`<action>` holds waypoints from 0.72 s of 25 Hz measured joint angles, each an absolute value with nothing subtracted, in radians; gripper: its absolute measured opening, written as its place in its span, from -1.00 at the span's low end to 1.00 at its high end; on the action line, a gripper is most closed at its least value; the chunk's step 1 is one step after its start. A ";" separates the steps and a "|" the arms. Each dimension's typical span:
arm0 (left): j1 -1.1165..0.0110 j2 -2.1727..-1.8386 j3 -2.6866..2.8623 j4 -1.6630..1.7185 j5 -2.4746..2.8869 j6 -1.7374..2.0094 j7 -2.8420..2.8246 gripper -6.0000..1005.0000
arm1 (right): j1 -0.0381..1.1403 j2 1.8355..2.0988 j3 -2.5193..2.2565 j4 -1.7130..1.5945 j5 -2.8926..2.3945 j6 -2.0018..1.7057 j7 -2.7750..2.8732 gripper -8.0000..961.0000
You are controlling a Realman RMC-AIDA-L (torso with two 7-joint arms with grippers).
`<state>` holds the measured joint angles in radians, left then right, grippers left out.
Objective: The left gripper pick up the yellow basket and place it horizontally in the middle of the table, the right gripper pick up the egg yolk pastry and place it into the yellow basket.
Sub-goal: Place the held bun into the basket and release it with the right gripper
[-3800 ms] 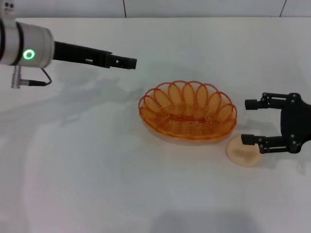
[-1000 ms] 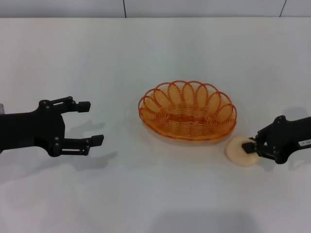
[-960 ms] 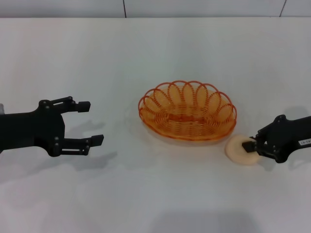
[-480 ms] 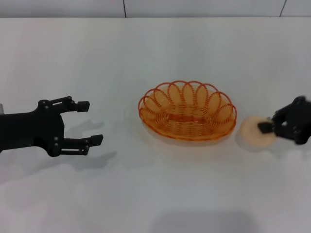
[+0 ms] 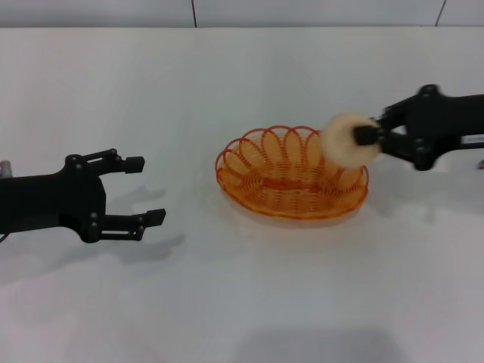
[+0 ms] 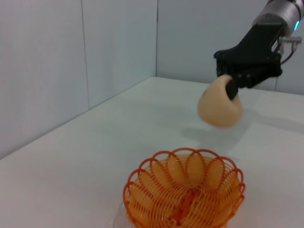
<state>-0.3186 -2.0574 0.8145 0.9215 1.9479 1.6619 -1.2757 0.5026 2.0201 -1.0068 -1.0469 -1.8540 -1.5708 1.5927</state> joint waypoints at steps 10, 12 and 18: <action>-0.328 -2.066 0.822 0.916 1.952 1.644 -1.272 0.78 | 0.509 2.023 -1.348 -0.923 -1.594 -1.232 1.462 -0.91; -0.328 -2.066 0.822 0.915 1.952 1.644 -1.272 0.78 | 0.505 2.026 -1.408 -0.907 -1.554 -1.166 1.439 -0.91; -0.328 -2.066 0.822 0.914 1.953 1.643 -1.272 0.78 | 0.503 2.022 -1.463 -0.901 -1.528 -1.101 1.442 -0.69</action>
<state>-0.3283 -2.0662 0.8223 0.9142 1.9528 1.6426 -1.2717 0.5030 2.0223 -1.4632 -0.9011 -1.5280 -1.1008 1.4421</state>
